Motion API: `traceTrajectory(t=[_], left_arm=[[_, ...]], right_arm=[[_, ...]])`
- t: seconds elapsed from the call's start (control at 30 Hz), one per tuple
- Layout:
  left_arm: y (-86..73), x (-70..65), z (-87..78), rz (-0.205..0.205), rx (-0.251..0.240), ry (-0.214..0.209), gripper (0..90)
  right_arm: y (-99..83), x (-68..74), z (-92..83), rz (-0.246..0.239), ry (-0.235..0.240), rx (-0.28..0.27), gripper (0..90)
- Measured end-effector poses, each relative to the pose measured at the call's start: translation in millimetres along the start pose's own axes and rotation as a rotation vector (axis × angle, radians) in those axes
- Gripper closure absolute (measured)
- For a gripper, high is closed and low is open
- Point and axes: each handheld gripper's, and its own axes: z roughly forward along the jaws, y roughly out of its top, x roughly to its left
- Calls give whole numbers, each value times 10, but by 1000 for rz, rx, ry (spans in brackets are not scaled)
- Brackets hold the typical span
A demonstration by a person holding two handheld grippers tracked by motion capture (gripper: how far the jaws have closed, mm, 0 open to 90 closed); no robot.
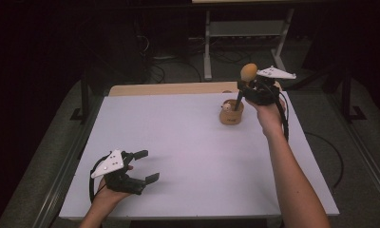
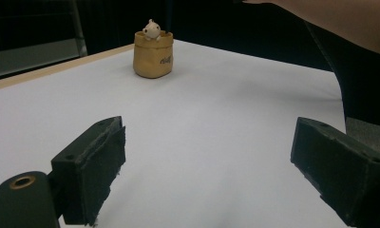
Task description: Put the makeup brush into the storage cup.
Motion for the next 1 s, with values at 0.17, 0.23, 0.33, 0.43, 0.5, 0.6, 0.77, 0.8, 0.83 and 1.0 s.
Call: traceTrajectory(t=[0.17,0.23,0.33,0.43,0.5,0.6,0.77,0.8,0.83,1.0], left_arm=[[0,-3,3,0,0,-2,106],[0,-2,2,0,1,-1,106],[-1,0,-1,-1,1,0,106],[0,1,-3,1,3,0,106],[-2,0,0,0,3,0,107],[-1,-1,0,0,3,-1,106],[-1,-2,2,-2,0,-2,107],[-1,-3,2,-1,0,-3,106],[-1,-3,2,-1,0,-3,107],[-1,-3,2,1,3,-3,106]], right_arm=[[-35,-40,63,9,-13,7,633],[-50,-53,89,12,-17,13,633],[-77,-75,137,19,-23,19,633],[-89,-83,158,19,-26,25,633],[-103,-91,183,20,-28,31,633],[-113,-92,198,22,-30,39,632],[-143,-97,231,16,-32,53,632],[-147,-99,237,16,-33,54,633],[-147,-99,237,16,-33,54,633],[-171,-99,273,16,-31,70,632]])
